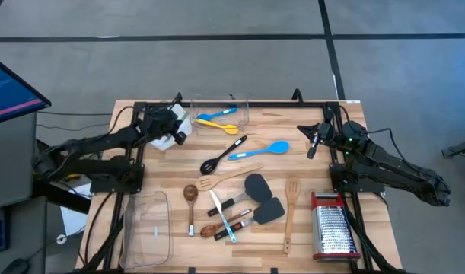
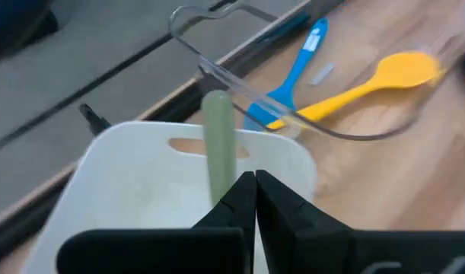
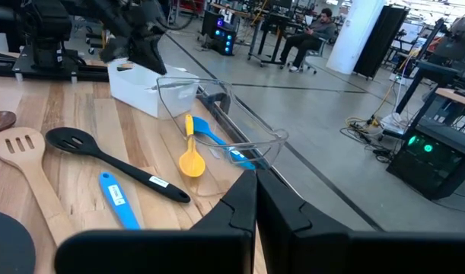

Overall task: Pick & Place Kitchen Items
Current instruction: Adjust the white bin

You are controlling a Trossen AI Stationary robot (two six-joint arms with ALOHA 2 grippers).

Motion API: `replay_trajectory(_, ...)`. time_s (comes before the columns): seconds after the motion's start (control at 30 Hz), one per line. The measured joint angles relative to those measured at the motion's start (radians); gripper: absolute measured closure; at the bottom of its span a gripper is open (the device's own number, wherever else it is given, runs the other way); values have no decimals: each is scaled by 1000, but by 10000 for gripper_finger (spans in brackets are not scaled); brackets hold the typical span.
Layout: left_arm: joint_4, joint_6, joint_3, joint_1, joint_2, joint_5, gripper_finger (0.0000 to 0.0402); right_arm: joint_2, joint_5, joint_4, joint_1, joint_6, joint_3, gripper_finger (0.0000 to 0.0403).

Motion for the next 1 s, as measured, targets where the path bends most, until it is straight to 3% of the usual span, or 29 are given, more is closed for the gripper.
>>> replay_trajectory(0.17, -224, -187, 0, -85, -134, 26, 401, 0, 0, 0, 0, 0, 0, 401)
replay_trajectory(0.33, -443, -393, 0, -187, -178, 17, 401, 0, 0, 0, 0, 0, 0, 401)
replay_trajectory(0.83, -635, -676, 0, -361, -178, -27, 401, 0, 0, 0, 0, 2, 0, 401)
replay_trajectory(1.0, -727, -693, 0, -372, -178, -133, 401, 0, 0, 0, 0, 2, 0, 401)
